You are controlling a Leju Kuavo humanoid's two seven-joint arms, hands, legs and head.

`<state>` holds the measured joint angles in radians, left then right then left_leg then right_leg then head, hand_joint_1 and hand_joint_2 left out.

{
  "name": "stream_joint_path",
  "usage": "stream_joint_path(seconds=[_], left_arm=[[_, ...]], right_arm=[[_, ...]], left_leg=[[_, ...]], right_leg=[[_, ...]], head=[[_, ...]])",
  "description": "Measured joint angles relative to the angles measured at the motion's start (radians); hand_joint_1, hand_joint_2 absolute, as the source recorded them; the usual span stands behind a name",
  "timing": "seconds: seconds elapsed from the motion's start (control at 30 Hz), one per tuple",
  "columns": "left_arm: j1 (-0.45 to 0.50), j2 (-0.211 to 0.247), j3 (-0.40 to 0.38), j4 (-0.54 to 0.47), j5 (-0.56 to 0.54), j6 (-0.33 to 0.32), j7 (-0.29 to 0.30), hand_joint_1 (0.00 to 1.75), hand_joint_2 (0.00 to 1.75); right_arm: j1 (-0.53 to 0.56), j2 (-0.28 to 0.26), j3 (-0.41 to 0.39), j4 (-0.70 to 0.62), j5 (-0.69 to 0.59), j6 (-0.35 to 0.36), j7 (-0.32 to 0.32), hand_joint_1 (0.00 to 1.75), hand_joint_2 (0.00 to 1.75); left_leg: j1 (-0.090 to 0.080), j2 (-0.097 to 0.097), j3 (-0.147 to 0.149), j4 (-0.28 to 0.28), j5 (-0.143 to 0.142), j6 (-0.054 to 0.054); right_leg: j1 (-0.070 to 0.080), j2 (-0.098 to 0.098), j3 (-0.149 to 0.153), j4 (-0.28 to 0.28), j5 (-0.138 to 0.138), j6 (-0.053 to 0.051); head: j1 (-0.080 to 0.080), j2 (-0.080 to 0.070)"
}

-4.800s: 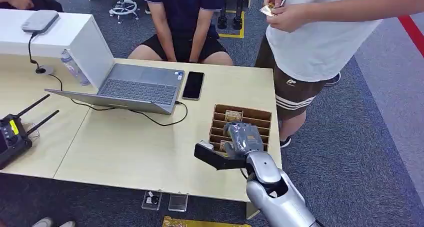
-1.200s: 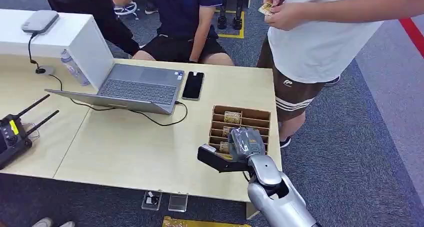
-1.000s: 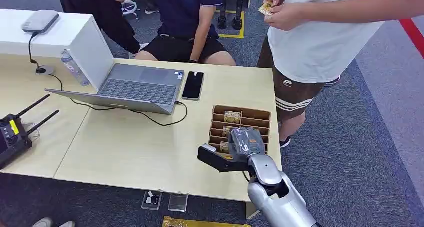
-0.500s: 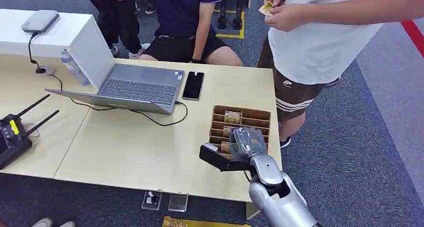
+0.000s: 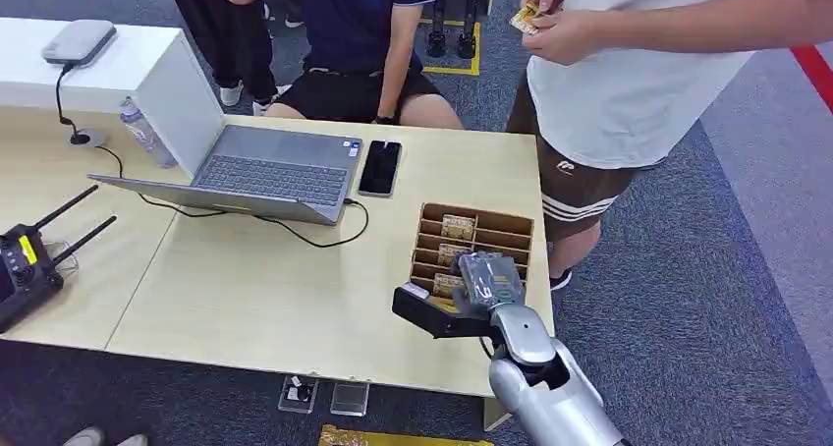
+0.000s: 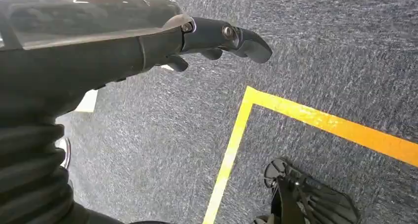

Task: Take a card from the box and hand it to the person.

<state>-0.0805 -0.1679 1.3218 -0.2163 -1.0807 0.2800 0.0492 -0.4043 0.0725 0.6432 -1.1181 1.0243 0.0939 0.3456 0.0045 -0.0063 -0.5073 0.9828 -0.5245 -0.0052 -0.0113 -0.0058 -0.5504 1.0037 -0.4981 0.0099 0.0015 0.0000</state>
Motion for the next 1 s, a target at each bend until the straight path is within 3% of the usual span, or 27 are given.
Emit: stream_joint_path(seconds=[0.53, 0.6, 0.93, 1.0], left_arm=[[0.000, 0.000, 0.000, 0.000, 0.002, 0.003, 0.000, 0.00, 1.75], [0.000, 0.000, 0.000, 0.000, 0.002, 0.005, 0.001, 0.00, 1.75], [0.000, 0.000, 0.000, 0.000, 0.003, 0.013, 0.003, 0.00, 1.75], [0.000, 0.000, 0.000, 0.000, 0.004, 0.014, 0.003, 0.00, 1.75]], right_arm=[[-0.003, 0.002, 0.000, 0.005, -0.002, 0.001, -0.002, 1.24, 1.75], [-0.006, 0.003, 0.000, 0.008, -0.002, 0.001, -0.002, 1.40, 1.75], [-0.020, 0.007, 0.002, 0.023, -0.007, 0.002, -0.009, 1.45, 1.75], [-0.021, 0.009, 0.003, 0.027, -0.009, 0.002, -0.013, 1.59, 1.75]], left_leg=[[0.000, 0.000, 0.000, 0.000, 0.000, 0.000], [0.000, 0.000, 0.000, 0.000, 0.000, 0.000], [0.000, 0.000, 0.000, 0.000, 0.000, 0.000], [0.000, 0.000, 0.000, 0.000, 0.000, 0.000]], right_leg=[[0.000, 0.000, 0.000, 0.000, 0.000, 0.000], [0.000, 0.000, 0.000, 0.000, 0.000, 0.000], [0.000, 0.000, 0.000, 0.000, 0.000, 0.000], [0.000, 0.000, 0.000, 0.000, 0.000, 0.000]], head=[[0.000, 0.000], [0.000, 0.000], [0.000, 0.000], [0.000, 0.000]])
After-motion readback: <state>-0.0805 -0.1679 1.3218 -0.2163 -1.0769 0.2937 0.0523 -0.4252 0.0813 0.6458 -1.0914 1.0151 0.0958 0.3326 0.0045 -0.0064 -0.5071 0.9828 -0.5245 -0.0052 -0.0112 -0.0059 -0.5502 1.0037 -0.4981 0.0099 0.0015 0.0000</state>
